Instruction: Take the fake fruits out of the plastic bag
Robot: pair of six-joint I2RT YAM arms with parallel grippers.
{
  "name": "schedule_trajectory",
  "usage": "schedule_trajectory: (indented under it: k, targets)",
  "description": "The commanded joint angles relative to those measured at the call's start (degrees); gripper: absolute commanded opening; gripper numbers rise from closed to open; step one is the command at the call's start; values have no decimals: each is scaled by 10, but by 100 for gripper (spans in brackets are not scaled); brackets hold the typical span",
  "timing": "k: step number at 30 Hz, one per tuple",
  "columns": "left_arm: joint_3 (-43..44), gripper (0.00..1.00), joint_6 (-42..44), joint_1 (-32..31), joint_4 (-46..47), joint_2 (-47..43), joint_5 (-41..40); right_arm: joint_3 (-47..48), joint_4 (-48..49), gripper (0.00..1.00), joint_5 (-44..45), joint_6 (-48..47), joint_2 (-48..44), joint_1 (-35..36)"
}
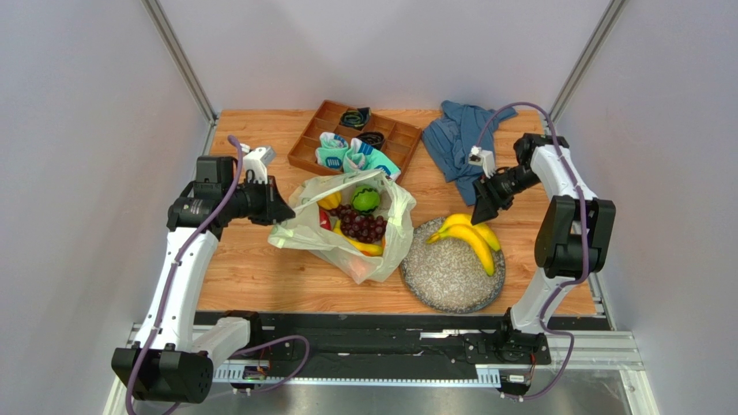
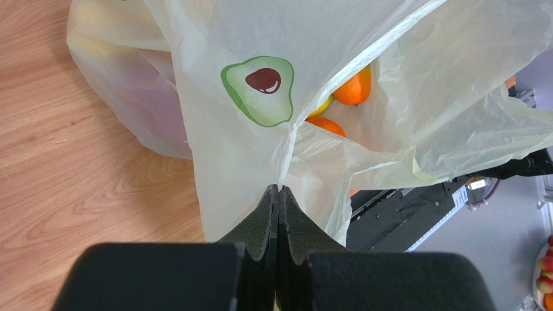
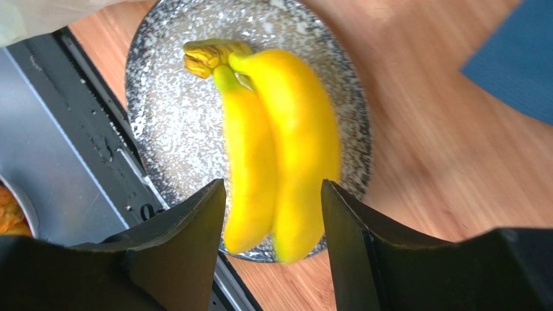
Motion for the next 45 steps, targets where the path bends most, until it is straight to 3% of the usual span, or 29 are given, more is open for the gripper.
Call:
schedule_trajectory:
  k: [1,8,10,13,14,15,17,18,20,23,25,29,38,45]
  targets:
    - [-2,0,10,5,15,-4,7,29,-79,60,17,28,7,-1]
    - [9,0,10,5,16,0,9,-21,-50,66,0,41,-32,-1]
    - [9,0,11,5,16,-5,8,1,-41,66,-24,58,-89,0]
    - [1,0,9,5,15,-15,9,20,66,66,5,151,-226,35]
    - [-2,0,7,5,13,-23,11,11,159,66,16,167,-264,52]
    - [-7,0,5,5,11,-27,14,0,208,66,34,208,-339,116]
    - [-12,0,-2,6,10,-39,25,0,305,69,114,234,-385,193]
    - [-17,0,-5,6,10,-42,28,7,318,69,135,255,-393,275]
    - [-27,0,-19,7,14,-47,41,49,328,65,158,287,-370,385]
    - [-37,0,-38,7,19,-52,66,72,351,52,142,341,-304,455]
    - [-38,0,-50,7,20,-54,75,60,364,43,152,313,-281,487]
    - [-46,0,-58,7,28,-63,79,-7,376,38,190,256,-232,581]
    - [-70,0,-69,7,39,-91,83,-124,481,33,328,363,-177,614]
    - [-92,0,-72,7,29,-115,86,-172,453,37,207,348,-199,622]
